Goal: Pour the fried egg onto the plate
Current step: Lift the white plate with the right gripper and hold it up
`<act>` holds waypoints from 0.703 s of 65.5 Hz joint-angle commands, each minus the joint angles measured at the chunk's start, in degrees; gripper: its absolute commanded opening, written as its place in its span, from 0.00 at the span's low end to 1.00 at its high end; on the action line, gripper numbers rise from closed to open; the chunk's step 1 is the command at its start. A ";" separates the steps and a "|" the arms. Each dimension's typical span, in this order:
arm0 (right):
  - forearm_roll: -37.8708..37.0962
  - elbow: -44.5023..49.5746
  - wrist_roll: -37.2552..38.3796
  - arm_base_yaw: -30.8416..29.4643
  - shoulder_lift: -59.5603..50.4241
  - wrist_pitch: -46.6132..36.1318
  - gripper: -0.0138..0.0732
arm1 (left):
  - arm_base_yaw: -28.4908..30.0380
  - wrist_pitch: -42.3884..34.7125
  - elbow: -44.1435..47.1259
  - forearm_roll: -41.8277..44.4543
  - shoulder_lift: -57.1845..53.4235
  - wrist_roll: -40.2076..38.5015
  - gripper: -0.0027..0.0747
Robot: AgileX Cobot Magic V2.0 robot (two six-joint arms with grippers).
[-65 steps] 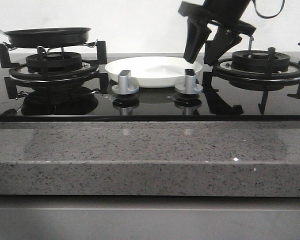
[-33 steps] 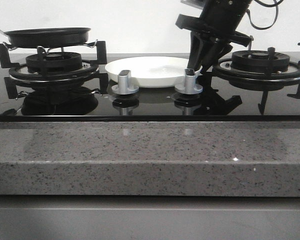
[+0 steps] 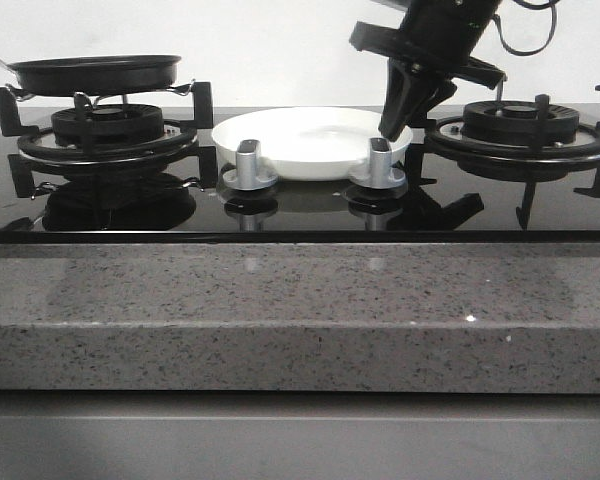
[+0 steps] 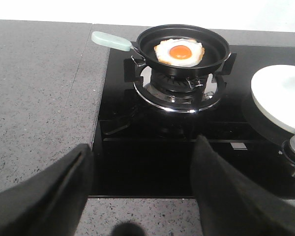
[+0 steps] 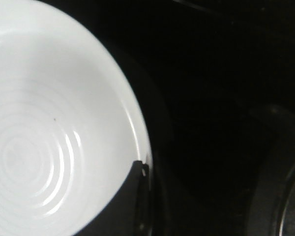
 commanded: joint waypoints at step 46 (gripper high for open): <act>10.19 -14.46 1.71 0.69 -9.84 7.11 0.05 | 0.12 -4.73 -1.33 -0.24 0.69 -0.04 0.60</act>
